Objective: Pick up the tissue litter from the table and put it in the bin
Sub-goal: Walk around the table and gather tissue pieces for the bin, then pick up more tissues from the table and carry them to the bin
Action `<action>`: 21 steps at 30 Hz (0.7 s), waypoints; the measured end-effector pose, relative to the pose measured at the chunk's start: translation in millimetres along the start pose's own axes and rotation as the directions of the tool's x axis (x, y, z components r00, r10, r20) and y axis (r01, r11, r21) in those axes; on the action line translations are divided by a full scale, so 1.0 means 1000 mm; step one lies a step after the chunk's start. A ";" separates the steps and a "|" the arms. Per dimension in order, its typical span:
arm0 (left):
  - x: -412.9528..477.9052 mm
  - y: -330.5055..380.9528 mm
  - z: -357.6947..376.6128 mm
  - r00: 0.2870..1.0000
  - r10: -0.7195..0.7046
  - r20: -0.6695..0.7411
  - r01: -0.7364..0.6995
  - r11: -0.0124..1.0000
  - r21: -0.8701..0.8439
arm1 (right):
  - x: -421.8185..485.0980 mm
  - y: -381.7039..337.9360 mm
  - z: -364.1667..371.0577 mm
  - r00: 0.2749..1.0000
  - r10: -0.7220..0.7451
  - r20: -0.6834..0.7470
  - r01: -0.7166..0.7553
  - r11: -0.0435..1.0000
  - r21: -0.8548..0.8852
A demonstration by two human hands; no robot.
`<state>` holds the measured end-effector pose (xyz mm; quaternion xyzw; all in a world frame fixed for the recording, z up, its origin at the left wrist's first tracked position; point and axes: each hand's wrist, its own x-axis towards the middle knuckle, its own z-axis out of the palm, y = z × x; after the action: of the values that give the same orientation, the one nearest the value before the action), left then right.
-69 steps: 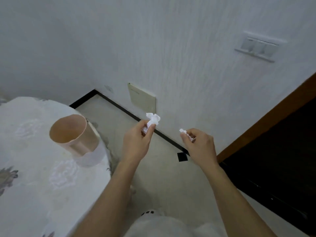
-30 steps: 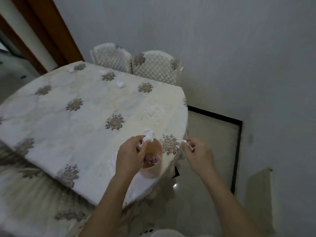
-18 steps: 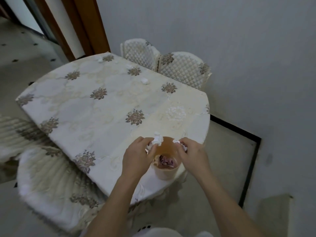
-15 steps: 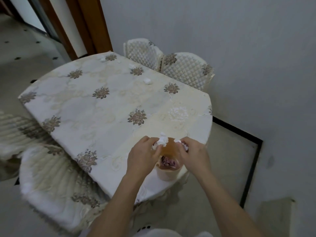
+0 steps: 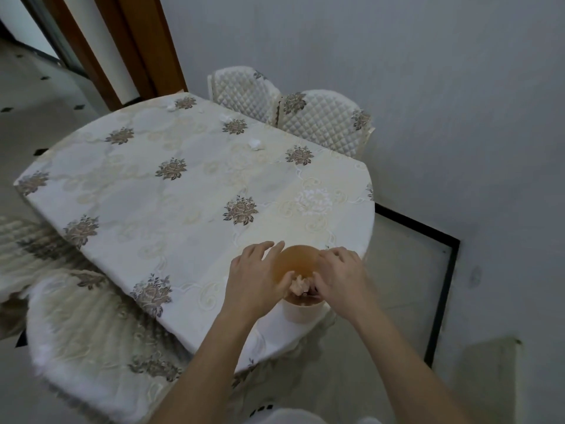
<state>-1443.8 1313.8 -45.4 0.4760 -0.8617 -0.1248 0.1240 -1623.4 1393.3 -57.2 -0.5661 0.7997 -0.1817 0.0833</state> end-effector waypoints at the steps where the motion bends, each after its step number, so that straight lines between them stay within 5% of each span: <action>1: 0.001 0.001 -0.002 1.000 0.017 -0.014 -0.017 1.000 0.007 | 0.000 -0.002 -0.002 1.000 -0.006 -0.006 0.006 1.000 -0.004; 11: 0.019 0.006 -0.036 0.987 0.116 -0.107 -0.110 0.992 0.061 | 0.013 -0.007 -0.044 0.977 -0.085 -0.196 0.079 0.996 -0.040; 21: 0.049 0.048 -0.051 0.947 0.295 -0.124 -0.287 0.955 0.078 | -0.003 0.020 -0.085 0.949 0.021 -0.314 -0.053 0.994 -0.094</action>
<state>-1490.4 1291.8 23.3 0.3543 -0.9155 -0.0475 0.1848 -1668.8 1418.7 13.5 -0.5184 0.8216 -0.2265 -0.0700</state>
